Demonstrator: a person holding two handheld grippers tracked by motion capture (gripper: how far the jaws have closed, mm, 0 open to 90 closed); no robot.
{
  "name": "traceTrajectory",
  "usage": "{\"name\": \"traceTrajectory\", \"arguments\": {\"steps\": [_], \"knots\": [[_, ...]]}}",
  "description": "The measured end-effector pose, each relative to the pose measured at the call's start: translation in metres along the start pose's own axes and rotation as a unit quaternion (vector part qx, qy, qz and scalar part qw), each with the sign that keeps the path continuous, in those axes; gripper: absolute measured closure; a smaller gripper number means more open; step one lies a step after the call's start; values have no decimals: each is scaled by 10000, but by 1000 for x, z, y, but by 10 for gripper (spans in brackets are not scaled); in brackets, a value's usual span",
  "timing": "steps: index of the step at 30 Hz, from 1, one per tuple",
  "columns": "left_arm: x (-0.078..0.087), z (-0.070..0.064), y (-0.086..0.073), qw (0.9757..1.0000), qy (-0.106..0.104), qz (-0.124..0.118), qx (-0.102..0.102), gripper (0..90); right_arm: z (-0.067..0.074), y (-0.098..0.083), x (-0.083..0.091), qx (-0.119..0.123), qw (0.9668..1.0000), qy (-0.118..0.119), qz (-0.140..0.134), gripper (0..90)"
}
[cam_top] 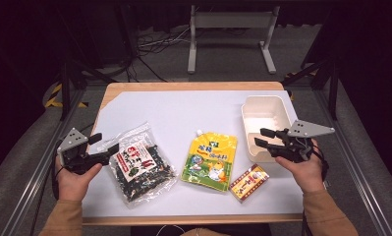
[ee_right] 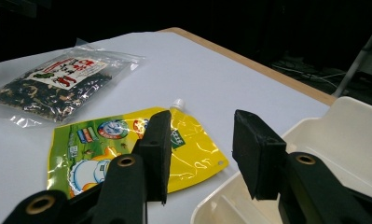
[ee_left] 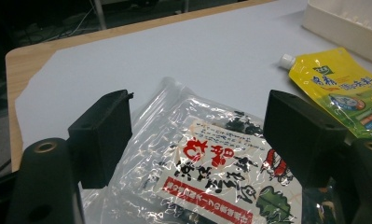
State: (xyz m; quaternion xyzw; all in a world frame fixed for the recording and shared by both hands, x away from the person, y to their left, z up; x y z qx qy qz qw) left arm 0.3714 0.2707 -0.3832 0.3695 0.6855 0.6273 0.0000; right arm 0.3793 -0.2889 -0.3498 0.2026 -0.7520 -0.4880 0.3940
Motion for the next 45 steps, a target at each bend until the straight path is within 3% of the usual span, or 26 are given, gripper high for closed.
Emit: {"name": "traceTrajectory", "arguments": {"steps": [3, 5, 7, 13, 16, 19, 25, 29, 34, 42, 45], "knots": [[-3, 1, 0, 10000, 38, 87, 0, 221, 2, 1, -2, 0, 10000, 33, 62, 545], [-5, 1, 0, 9999, 61, 148, 21, 216, 1, 1, -2, 5, 9996, -220, 148, 493], [-10, 2, 1, 9996, 83, 253, 54, 207, 0, 0, -1, -59, 9993, -319, 179, 482], [-15, 11, 3, 9987, 161, 419, 242, 191, -2, -3, 0, -120, 9992, -307, 223, 482], [-17, 16, 3, 9974, 96, 549, 463, 199, -1, -2, 1, -116, 9991, -289, 277, 492], [-20, 21, 3, 9965, 46, 665, 511, 199, 1, -2, 1, -143, 9990, -257, 345, 484], [-28, 31, 1, 9950, 218, 775, 589, 183, 7, -3, 3, -131, 9985, -150, 503, 452], [-35, 40, -3, 9920, 375, 964, 729, 180, 12, -2, 2, -44, 9981, -126, 595, 437], [-40, 51, -6, 9891, 505, 1008, 943, 171, 16, -3, 2, -178, 9973, -40, 708, 429], [-49, 68, -13, 9852, 850, 1107, 991, 172, 20, -6, 2, -204, 9967, -33, 787, 408], [-51, 75, -15, 9841, 843, 1124, 1088, 173, 22, -8, 2, -198, 9964, -35, 829, 403]]}}
Point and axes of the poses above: each handheld gripper's, and its own axes: x roughly backward along the jaws, y roughly out of its top, z roughly to its left, the point moved 2 cm from there along -x, roughly forward along the jaws, and after that the axes turned 10 degrees about x, right-handed, at the moved point
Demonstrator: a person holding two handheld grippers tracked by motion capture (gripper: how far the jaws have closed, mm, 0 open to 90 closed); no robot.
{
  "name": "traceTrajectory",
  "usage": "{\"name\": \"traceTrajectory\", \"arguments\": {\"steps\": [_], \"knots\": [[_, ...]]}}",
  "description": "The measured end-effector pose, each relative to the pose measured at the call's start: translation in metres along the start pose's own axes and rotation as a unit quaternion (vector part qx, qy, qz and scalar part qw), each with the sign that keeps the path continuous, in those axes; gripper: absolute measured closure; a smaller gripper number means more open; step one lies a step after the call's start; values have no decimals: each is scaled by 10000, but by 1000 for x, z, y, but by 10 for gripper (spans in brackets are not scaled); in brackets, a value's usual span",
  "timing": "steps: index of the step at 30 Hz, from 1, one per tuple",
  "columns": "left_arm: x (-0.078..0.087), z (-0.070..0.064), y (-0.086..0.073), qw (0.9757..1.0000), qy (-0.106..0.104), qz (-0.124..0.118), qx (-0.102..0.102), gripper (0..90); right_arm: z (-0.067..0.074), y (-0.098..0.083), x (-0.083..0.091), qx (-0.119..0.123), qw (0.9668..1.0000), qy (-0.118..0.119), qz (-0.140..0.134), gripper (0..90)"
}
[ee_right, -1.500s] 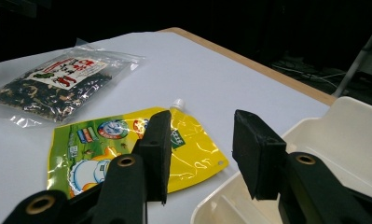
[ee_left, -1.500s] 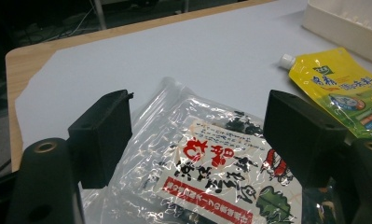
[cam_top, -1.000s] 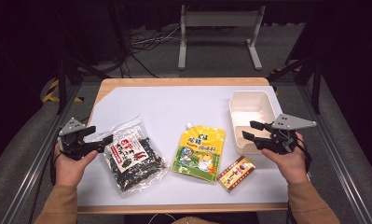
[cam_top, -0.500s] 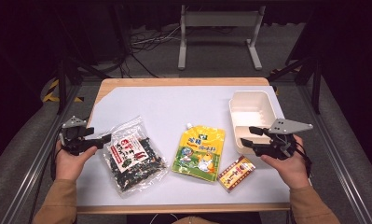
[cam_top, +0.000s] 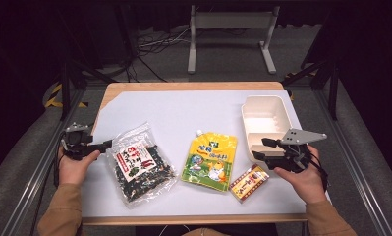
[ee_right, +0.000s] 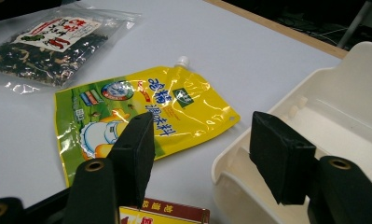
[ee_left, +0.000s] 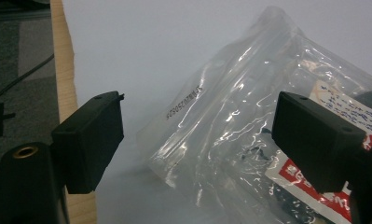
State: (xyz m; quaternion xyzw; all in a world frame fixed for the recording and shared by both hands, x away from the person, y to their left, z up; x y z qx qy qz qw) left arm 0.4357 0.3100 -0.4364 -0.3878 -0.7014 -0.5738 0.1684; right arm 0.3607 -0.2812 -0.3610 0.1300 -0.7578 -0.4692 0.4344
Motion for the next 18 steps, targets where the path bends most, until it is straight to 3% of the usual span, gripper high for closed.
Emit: {"name": "traceTrajectory", "arguments": {"steps": [3, 8, 11, 18], "knots": [[-5, 4, -1, 9998, -102, 137, 59, 206, 0, -2, -1, -9, 10000, -3, 30, 399], [-9, 10, -2, 9994, -197, 170, 216, 228, 1, -4, -1, -2, 10000, -8, 56, 393], [-11, 16, -3, 9986, -360, 97, 366, 248, 1, -6, -1, -31, 10000, 12, 61, 393], [-15, 23, -3, 9985, -347, -112, 414, 300, 2, -8, -2, -61, 9999, 34, 97, 393]]}}
Point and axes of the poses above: each handheld gripper's, and its own axes: x roughly backward along the jaws, y roughly out of its top, z roughly to its left, the point moved 2 cm from there along -x, roughly forward along the jaws, and after that the axes turned 10 degrees about x, right-handed, at the moved point
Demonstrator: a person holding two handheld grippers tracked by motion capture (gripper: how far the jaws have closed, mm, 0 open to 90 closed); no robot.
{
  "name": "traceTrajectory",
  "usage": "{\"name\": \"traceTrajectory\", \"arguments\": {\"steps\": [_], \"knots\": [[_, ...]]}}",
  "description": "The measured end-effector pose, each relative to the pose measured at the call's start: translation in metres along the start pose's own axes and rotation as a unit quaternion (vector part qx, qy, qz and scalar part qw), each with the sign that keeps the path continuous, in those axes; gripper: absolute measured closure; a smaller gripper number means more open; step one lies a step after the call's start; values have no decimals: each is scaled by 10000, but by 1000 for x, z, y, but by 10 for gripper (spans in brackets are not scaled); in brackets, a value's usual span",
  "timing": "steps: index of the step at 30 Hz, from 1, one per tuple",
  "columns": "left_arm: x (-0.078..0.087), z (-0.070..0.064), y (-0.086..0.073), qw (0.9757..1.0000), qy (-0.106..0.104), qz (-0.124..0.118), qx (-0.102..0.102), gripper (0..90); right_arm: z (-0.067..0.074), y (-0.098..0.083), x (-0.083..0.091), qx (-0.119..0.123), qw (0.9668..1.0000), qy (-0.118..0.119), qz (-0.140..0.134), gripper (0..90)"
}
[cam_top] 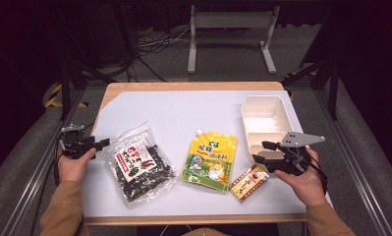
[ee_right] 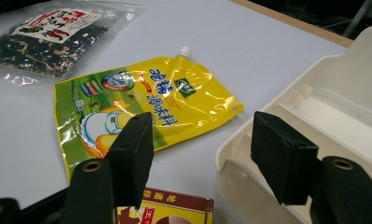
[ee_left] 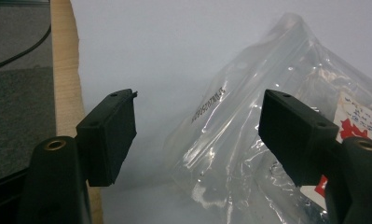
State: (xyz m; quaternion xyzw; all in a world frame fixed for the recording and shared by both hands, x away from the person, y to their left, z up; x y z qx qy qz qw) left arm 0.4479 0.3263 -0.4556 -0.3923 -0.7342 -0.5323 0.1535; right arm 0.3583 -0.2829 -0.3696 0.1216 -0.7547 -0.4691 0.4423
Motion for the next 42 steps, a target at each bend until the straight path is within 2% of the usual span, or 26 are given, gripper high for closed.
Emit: {"name": "traceTrajectory", "arguments": {"steps": [1, 3, 4, 7, 12, 14, 17, 19, 21, 30, 34, 37, 39, 42], "knots": [[-2, 0, -1, 9999, -107, 53, 54, 306, 0, 0, 0, -14, 10000, 5, 2, 392], [-3, 0, -1, 9999, -133, 67, 40, 347, 0, -1, 0, -17, 10000, 8, 5, 393], [-4, 0, -1, 9997, -210, 118, 77, 347, 0, -1, 0, -21, 10000, 17, 7, 392], [-7, 4, -2, 9987, -381, 248, 219, 430, 0, -2, 0, -25, 10000, 31, 4, 390], [-6, 9, -4, 9972, -569, 203, 433, 517, 1, -2, -1, -33, 10000, 43, 9, 387], [-6, 11, -4, 9959, -690, 189, 546, 551, 1, -2, -1, -30, 10000, 47, 12, 386], [-4, 12, -4, 9952, -721, 198, 637, 631, 1, -2, -2, -18, 10000, 65, 15, 382], [-3, 13, -4, 9962, -617, 187, 581, 667, 2, -2, -2, -19, 10000, 76, 19, 381], [-4, 12, -4, 9962, -587, 212, 613, 679, 2, -2, -3, -17, 10000, 79, 18, 380], [-9, 12, -7, 9980, -294, 268, 500, 759, 3, -2, -5, 1, 9999, 115, 35, 374], [-9, 13, -8, 9988, -153, 249, 381, 814, 4, -2, -5, 13, 9999, 136, 46, 373], [-10, 11, -9, 9990, -120, 252, 341, 839, 4, -2, -6, 19, 9999, 145, 51, 372], [-10, 9, -9, 9991, -123, 262, 321, 888, 4, -2, -6, 26, 9999, 149, 56, 371], [-10, 7, -9, 9995, -43, 239, 196, 900, 4, -2, -6, 27, 9999, 148, 59, 372]]}}
Point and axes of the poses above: each handheld gripper's, and its own axes: x roughly backward along the jaws, y roughly out of its top, z roughly to its left, the point moved 2 cm from there along -x, roughly forward along the jaws, and after that the axes turned 10 degrees about x, right-handed, at the moved point
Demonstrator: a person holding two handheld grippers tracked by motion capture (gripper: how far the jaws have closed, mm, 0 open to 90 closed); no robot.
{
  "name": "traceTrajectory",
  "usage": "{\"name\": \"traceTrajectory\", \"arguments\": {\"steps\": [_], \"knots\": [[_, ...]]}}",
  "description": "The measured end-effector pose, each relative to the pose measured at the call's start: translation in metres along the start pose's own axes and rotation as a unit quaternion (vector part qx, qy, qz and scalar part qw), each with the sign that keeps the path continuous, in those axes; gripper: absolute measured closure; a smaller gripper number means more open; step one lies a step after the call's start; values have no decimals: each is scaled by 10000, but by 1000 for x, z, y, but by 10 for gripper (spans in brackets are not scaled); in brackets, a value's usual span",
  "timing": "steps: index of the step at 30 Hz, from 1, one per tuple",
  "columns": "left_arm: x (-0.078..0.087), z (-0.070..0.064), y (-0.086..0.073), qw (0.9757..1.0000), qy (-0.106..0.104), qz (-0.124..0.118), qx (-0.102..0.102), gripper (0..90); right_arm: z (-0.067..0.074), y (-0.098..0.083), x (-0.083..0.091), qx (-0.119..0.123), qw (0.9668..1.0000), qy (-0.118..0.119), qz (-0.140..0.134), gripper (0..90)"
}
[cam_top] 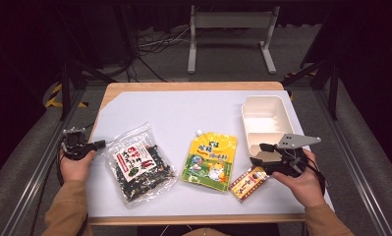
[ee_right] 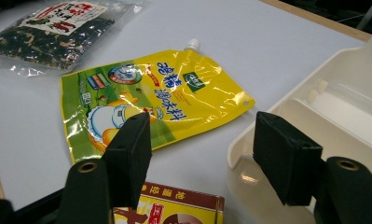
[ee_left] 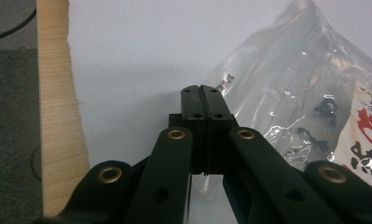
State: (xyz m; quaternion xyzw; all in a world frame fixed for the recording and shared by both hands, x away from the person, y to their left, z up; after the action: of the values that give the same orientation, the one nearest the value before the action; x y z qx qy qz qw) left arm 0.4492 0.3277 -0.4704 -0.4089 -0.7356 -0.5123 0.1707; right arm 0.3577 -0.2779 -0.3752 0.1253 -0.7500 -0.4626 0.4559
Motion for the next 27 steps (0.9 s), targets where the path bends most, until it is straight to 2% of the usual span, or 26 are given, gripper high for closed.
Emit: {"name": "traceTrajectory", "arguments": {"steps": [4, 6, 11, 18, 27], "knots": [[4, -2, 1, 9999, 42, -97, -93, 900, 0, 0, 0, -1, 10000, -1, 1, 372], [8, -5, 3, 9998, 5, -181, -92, 900, 0, 0, 0, 4, 10000, -3, -1, 372], [21, -12, 7, 9989, -52, -388, -258, 900, 1, 1, -1, 25, 10000, -5, 17, 375], [47, -25, 14, 9950, -255, -849, -450, 900, 1, 4, 0, 55, 10000, -14, -20, 379], [80, -49, 18, 9882, -402, -1236, -812, 900, 4, 10, -3, 140, 9999, 47, -50, 382]]}}
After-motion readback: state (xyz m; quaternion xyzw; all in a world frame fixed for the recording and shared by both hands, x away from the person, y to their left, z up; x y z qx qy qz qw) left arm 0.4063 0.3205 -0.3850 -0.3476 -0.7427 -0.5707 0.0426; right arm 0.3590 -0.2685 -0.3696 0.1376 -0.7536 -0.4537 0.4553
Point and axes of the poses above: each handheld gripper's, and its own axes: x roughly backward along the jaws, y roughly out of its top, z roughly to its left, the point moved 2 cm from there along -x, roughly forward along the jaws, and after that the axes turned 10 degrees about x, right-handed, at the moved point
